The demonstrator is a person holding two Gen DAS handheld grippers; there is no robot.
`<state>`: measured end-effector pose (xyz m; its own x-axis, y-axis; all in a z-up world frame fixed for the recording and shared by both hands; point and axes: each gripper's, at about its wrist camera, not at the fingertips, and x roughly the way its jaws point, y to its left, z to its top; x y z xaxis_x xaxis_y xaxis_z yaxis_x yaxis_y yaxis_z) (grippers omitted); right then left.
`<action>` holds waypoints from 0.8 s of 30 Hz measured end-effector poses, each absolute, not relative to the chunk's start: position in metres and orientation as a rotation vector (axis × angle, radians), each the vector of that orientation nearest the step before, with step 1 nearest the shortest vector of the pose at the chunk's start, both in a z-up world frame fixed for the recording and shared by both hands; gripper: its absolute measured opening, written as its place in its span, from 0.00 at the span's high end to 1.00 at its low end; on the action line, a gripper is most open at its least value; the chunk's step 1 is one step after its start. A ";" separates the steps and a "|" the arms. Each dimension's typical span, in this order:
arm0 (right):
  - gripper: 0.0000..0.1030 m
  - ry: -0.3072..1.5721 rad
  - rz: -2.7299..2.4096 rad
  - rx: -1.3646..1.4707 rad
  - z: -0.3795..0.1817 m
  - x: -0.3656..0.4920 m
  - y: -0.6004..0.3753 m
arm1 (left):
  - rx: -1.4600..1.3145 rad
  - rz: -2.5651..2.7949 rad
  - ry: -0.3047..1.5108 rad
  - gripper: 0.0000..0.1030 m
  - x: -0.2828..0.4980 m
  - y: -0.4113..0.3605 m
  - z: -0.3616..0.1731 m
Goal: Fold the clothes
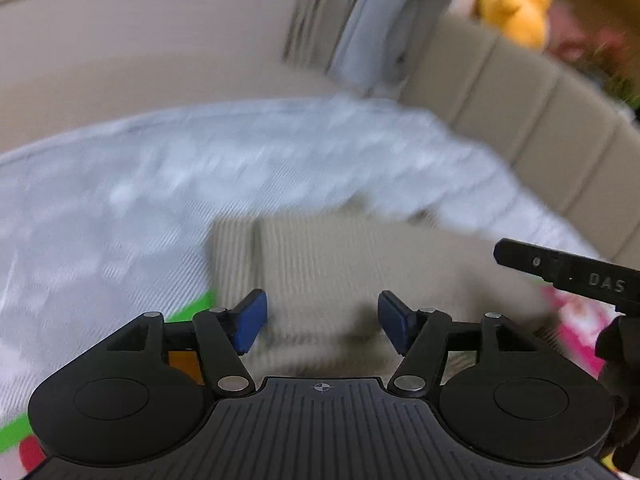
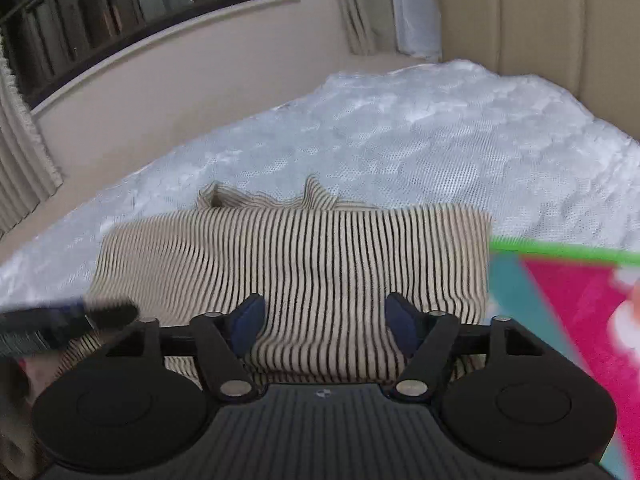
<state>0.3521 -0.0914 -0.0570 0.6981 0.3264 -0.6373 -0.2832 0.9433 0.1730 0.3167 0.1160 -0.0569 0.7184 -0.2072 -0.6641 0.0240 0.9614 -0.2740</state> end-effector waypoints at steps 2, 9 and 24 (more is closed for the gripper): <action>0.11 0.694 0.381 0.059 -0.061 0.344 -0.089 | -0.262 -0.136 0.764 0.34 0.317 0.122 -0.061; 0.00 0.810 0.427 0.034 -0.055 0.361 -0.076 | -0.279 -0.118 0.785 0.21 0.327 0.127 -0.070; 0.77 0.785 0.298 -0.147 -0.056 0.443 -0.030 | -0.462 0.028 0.725 0.10 0.321 0.198 -0.049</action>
